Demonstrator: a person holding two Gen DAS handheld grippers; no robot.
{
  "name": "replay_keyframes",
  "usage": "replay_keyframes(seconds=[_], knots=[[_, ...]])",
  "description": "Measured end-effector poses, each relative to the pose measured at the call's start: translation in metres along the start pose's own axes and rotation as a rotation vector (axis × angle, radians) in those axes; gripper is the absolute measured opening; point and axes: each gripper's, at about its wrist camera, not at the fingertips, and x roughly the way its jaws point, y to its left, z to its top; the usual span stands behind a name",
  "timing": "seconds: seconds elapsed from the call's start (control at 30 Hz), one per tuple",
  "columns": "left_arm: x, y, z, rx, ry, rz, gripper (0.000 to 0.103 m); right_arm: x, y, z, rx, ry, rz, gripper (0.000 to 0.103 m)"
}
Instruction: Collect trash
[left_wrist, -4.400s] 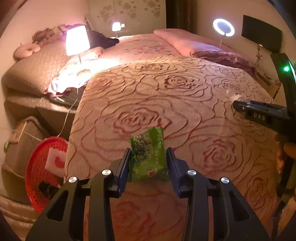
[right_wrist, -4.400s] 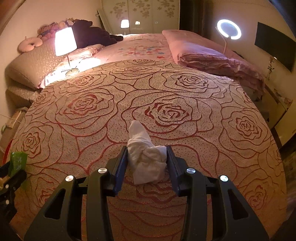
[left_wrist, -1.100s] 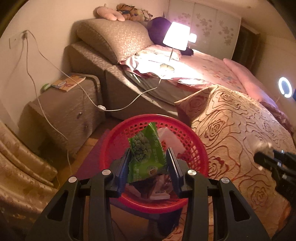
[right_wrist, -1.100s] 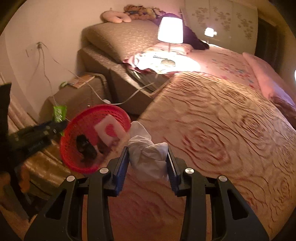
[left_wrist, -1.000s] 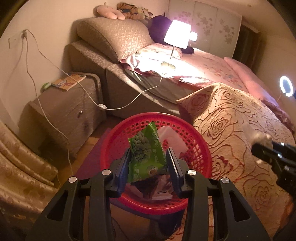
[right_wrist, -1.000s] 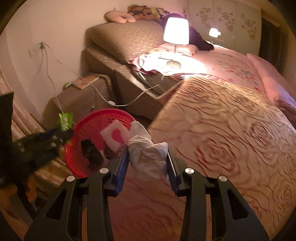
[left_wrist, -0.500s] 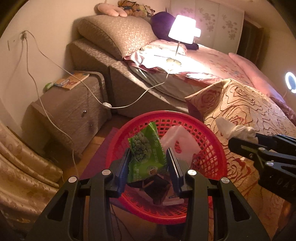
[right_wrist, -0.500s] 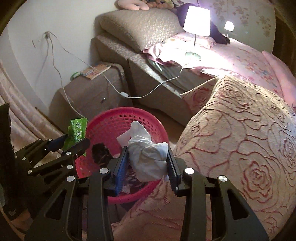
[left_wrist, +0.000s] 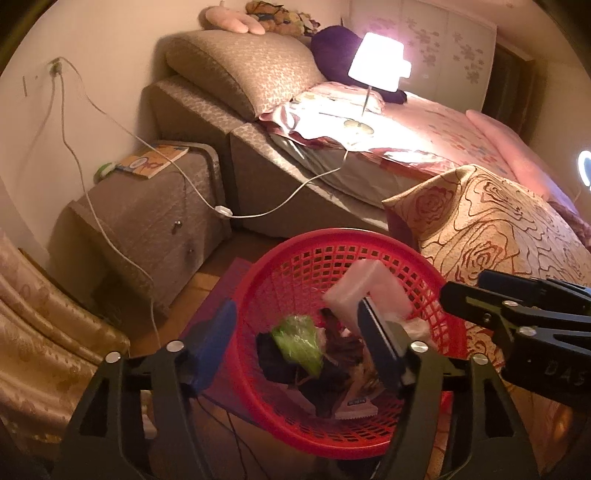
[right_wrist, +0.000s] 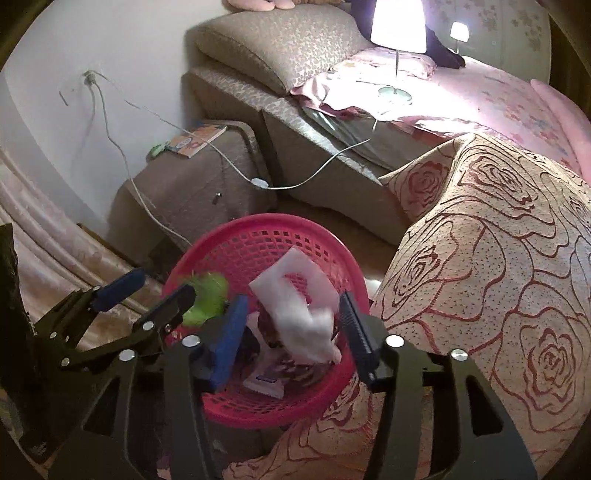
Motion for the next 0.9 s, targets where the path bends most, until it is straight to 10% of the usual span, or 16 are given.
replay_keyframes(seconds=[0.9], knots=[[-0.029, -0.015, -0.003, 0.042, -0.058, 0.014, 0.082, -0.057, -0.041, -0.036, 0.086, -0.11, -0.052, 0.084]])
